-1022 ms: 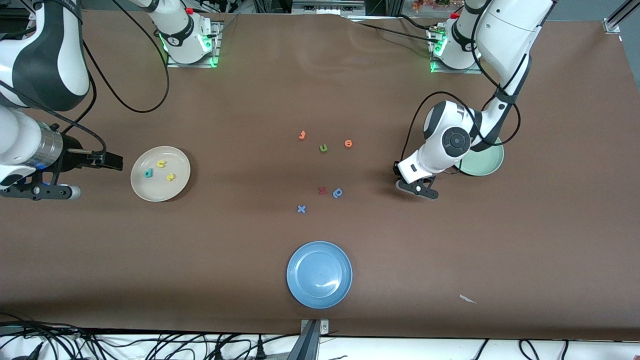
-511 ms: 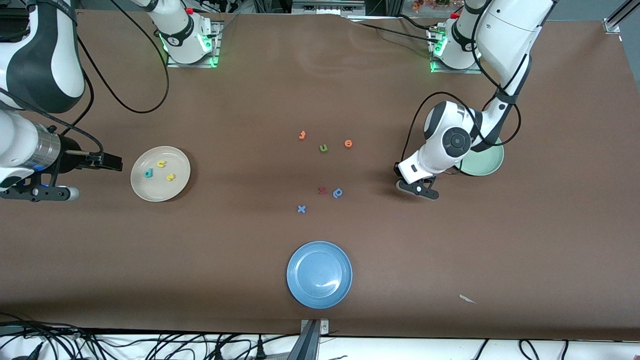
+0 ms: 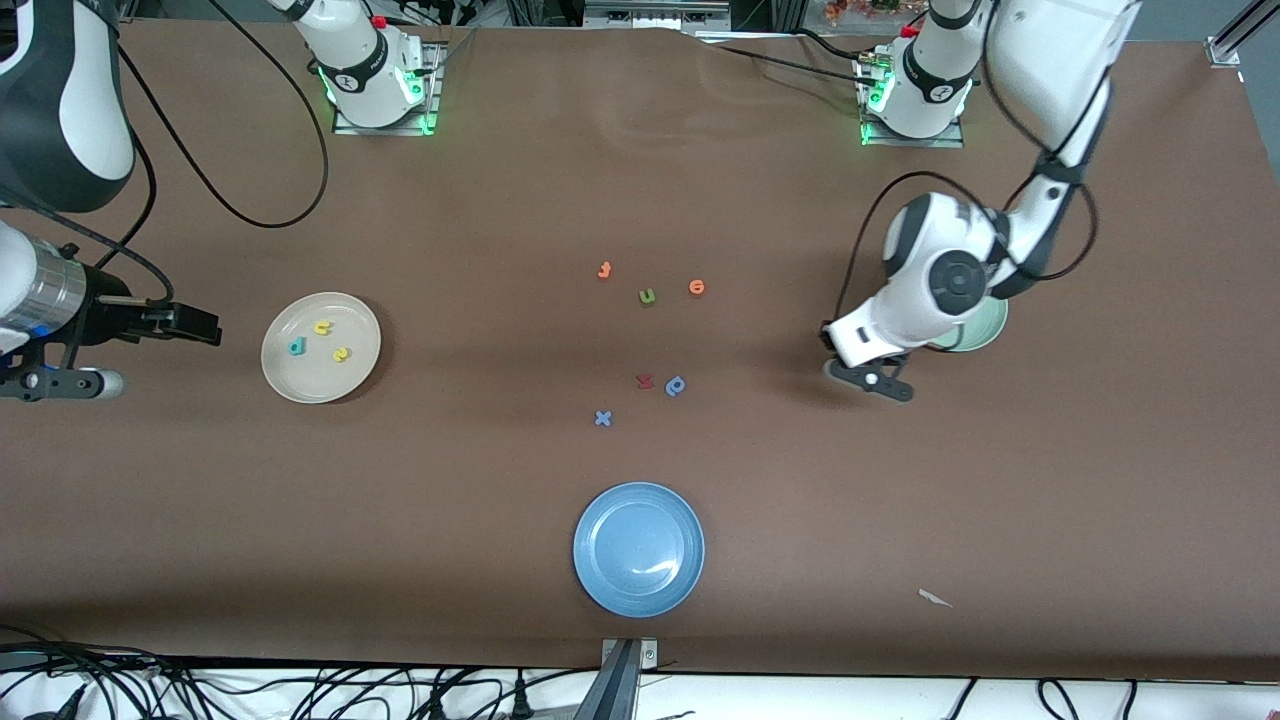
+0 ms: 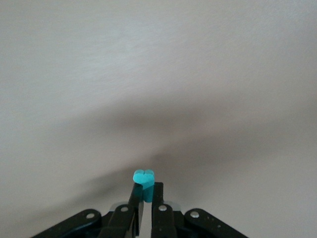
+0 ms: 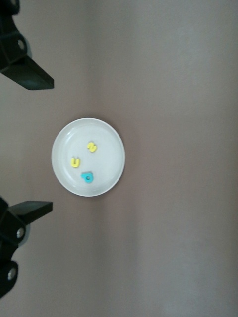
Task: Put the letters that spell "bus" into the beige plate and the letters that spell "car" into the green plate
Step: 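Carry the cyan l to the green plate with the left gripper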
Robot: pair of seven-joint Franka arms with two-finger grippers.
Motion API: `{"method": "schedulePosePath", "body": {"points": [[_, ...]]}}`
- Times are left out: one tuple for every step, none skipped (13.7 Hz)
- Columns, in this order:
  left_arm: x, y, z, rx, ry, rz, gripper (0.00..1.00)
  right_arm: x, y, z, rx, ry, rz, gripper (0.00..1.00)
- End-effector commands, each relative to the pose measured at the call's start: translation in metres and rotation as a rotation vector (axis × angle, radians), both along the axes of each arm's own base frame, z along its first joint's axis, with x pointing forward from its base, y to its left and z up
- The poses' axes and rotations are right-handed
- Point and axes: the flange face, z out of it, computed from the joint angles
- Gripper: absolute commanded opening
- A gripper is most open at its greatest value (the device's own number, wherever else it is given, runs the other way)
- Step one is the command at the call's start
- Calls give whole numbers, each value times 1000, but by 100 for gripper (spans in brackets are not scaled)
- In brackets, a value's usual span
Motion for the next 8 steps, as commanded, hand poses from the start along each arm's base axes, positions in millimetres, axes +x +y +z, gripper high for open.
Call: {"method": "schedulePosePath", "body": {"points": [[-2, 59, 33, 19, 16, -93, 0, -14, 4, 3, -12, -29, 19, 100], [-2, 80, 36, 21, 22, -128, 0, -13, 4, 1, -11, -26, 19, 100], [-3, 103, 35, 32, 28, -158, 0, -14, 4, 2, -11, -23, 19, 100], [-11, 121, 27, 50, 50, -205, 0, -15, 3, 0, -11, -15, 17, 100], [-24, 146, 16, 71, 84, -217, 0, -15, 3, 0, -11, -15, 17, 100], [-36, 163, 7, 77, 113, -195, 0, -15, 3, 0, -11, -15, 18, 100], [-48, 169, -5, 76, 142, -184, 0, -15, 3, 1, -11, -17, 17, 100], [-54, 177, -10, 77, 155, -169, 0, -15, 3, 0, -11, -12, 17, 100]]}}
